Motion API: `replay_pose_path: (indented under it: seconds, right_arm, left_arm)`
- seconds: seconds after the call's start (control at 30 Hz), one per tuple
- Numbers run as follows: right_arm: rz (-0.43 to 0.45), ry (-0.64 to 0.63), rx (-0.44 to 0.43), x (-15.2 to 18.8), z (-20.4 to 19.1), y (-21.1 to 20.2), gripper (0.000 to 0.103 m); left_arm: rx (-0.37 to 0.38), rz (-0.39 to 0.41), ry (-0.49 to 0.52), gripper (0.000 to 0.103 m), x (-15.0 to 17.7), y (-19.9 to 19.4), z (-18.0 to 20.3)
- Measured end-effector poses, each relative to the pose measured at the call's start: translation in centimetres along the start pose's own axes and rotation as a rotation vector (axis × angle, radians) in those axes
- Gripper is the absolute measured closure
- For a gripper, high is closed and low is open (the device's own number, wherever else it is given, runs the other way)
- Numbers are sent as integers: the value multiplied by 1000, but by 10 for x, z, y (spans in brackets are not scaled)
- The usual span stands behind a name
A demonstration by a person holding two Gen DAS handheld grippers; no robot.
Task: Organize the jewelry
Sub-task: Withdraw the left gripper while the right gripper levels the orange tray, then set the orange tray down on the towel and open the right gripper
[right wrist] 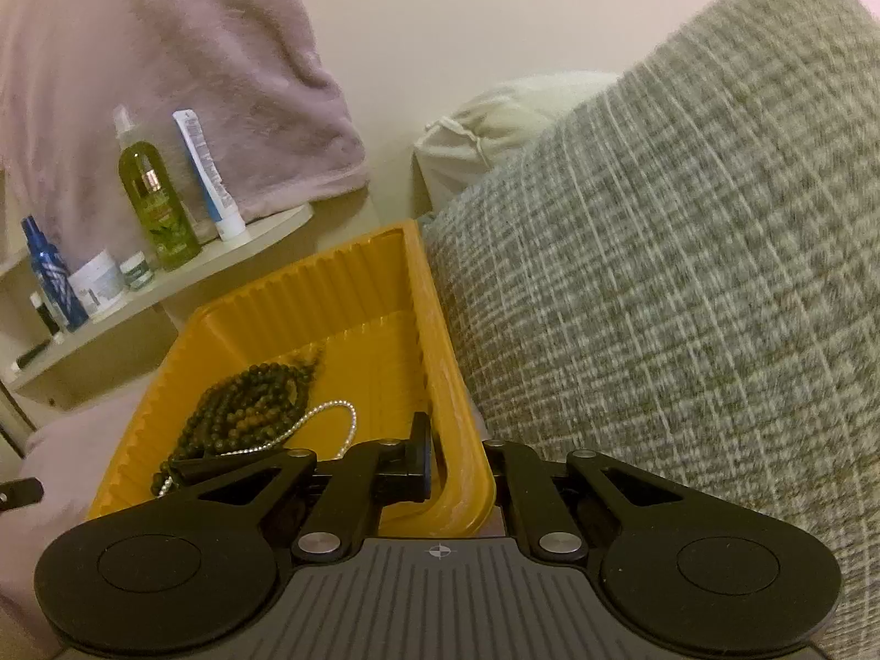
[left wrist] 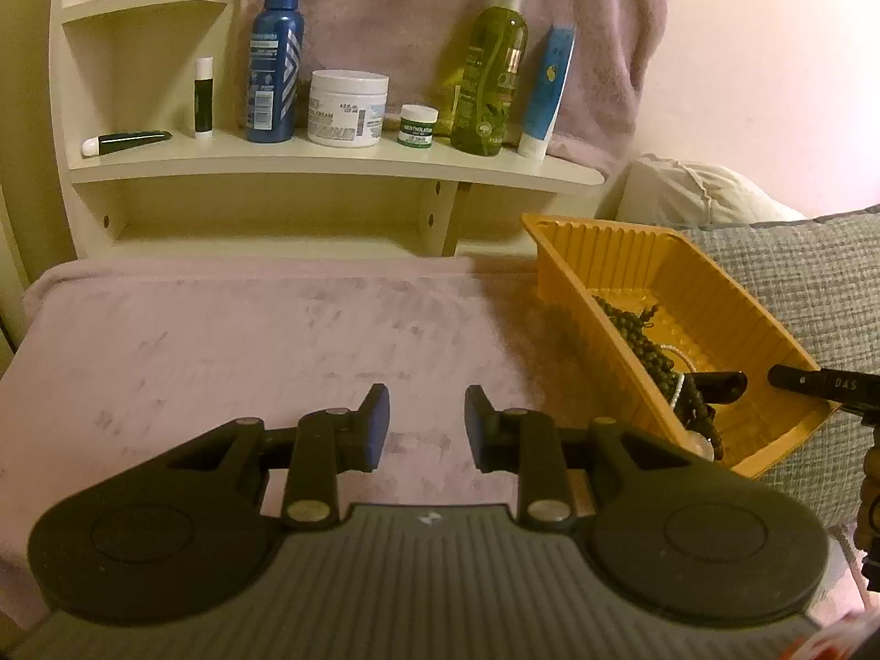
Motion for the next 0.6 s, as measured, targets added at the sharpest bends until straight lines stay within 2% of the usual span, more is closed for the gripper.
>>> replay_pose_path:
  seconds: [0.3, 0.33, 0.37, 0.4, 0.43, 0.47, 0.6]
  right_arm:
    - [-1, 86, -105, 4, 21, 0, 95]
    - [3, 79, -103, 5, 21, -2, 91]
    - [8, 71, -102, 6, 23, -6, 72]
    - [11, 68, -101, 7, 23, -8, 58]
    - [20, 69, -97, 8, 24, -11, 34]
    - [34, 74, -94, 9, 25, -14, 29]
    - [21, 70, -73, 9, 24, -20, 29]
  left_arm:
    - [-24, -14, -13, 65, 5, 0, -5]
    - [-25, -13, -15, 64, 6, -1, -5]
    - [-27, -13, -19, 60, 6, -1, -5]
    - [-29, -12, -23, 54, 6, -2, -6]
    - [-30, -9, -28, 51, 6, -3, -7]
    - [-31, -5, -32, 46, 6, -4, -7]
    - [-36, 5, -43, 33, 5, -8, -9]
Point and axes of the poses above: each gripper's, at about its wrist camera, not at the fingertips, and y roughly the way its jaws point, z to its right, x to its underside, the point moved 3 cm from there along y, roughly the way its jaws point, and after that the axes turned 14 degrees about -z, right-handed, at the moved point
